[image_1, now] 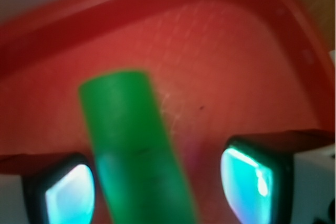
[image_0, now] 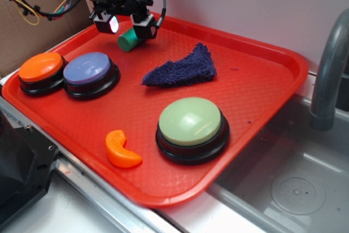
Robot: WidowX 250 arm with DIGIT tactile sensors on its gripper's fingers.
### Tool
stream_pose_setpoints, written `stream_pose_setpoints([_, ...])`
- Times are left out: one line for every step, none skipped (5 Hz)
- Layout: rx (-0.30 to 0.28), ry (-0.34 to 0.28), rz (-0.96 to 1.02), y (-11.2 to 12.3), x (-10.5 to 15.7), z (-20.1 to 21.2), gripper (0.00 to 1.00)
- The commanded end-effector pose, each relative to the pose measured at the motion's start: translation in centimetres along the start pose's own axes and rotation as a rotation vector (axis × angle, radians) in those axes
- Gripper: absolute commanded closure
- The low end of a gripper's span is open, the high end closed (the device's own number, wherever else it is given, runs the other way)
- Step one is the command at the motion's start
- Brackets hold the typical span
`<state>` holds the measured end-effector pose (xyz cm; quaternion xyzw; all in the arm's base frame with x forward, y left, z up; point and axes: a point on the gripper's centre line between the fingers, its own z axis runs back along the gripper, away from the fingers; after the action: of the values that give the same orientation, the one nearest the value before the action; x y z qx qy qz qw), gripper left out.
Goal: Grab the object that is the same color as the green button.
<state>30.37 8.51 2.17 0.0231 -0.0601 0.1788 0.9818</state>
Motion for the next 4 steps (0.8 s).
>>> stream_pose_setpoints([0.082, 0.017, -0.081, -0.1, 0.3, 3.6, 1.0])
stream_pose_setpoints([0.022, -0.007, -0.166, 0.4, -1.3, 8.8, 1.0])
stream_pose_setpoints([0.0, 0.022, -0.243, 0.6, -3.5, 14.1, 1.0])
stream_pose_setpoints([0.019, 0.055, -0.363, -0.2, -5.5, 19.3, 1.0])
